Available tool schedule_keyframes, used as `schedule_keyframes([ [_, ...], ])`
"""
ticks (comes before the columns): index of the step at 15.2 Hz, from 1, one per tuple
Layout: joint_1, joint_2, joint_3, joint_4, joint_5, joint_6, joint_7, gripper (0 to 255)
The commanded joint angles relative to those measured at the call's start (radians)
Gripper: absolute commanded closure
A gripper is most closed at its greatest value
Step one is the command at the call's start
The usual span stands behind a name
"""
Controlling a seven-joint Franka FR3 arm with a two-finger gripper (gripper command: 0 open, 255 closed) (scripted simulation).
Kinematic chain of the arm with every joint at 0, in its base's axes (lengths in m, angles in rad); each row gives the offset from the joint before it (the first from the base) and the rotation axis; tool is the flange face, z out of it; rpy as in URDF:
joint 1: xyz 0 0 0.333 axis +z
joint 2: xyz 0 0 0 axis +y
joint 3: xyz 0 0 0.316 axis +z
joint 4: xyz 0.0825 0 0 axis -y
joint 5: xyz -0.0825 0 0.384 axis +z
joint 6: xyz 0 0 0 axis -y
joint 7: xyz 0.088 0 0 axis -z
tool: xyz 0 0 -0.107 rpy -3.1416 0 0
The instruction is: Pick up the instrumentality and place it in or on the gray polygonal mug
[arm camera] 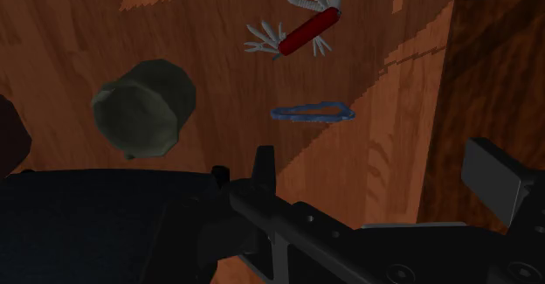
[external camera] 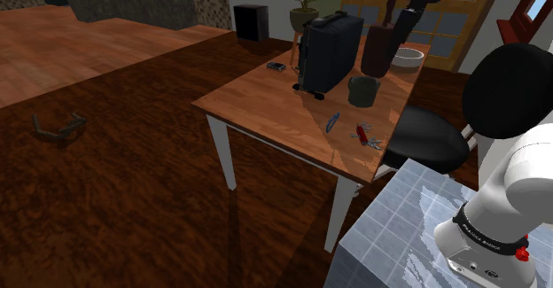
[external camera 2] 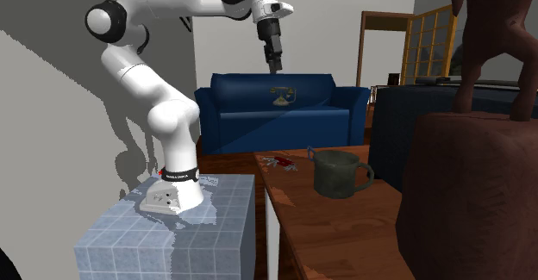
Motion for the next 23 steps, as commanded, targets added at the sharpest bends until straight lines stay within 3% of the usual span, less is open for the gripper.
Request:
schedule_keyframes([
  [1,0.000,0.000,0.000,0.000,0.000,0.000,0.000,0],
  [12,-0.113,0.151,0.066,-0.229,0.050,0.259,0.341,0],
  [23,-0.194,0.393,0.115,-0.362,0.102,0.537,0.628,0],
])
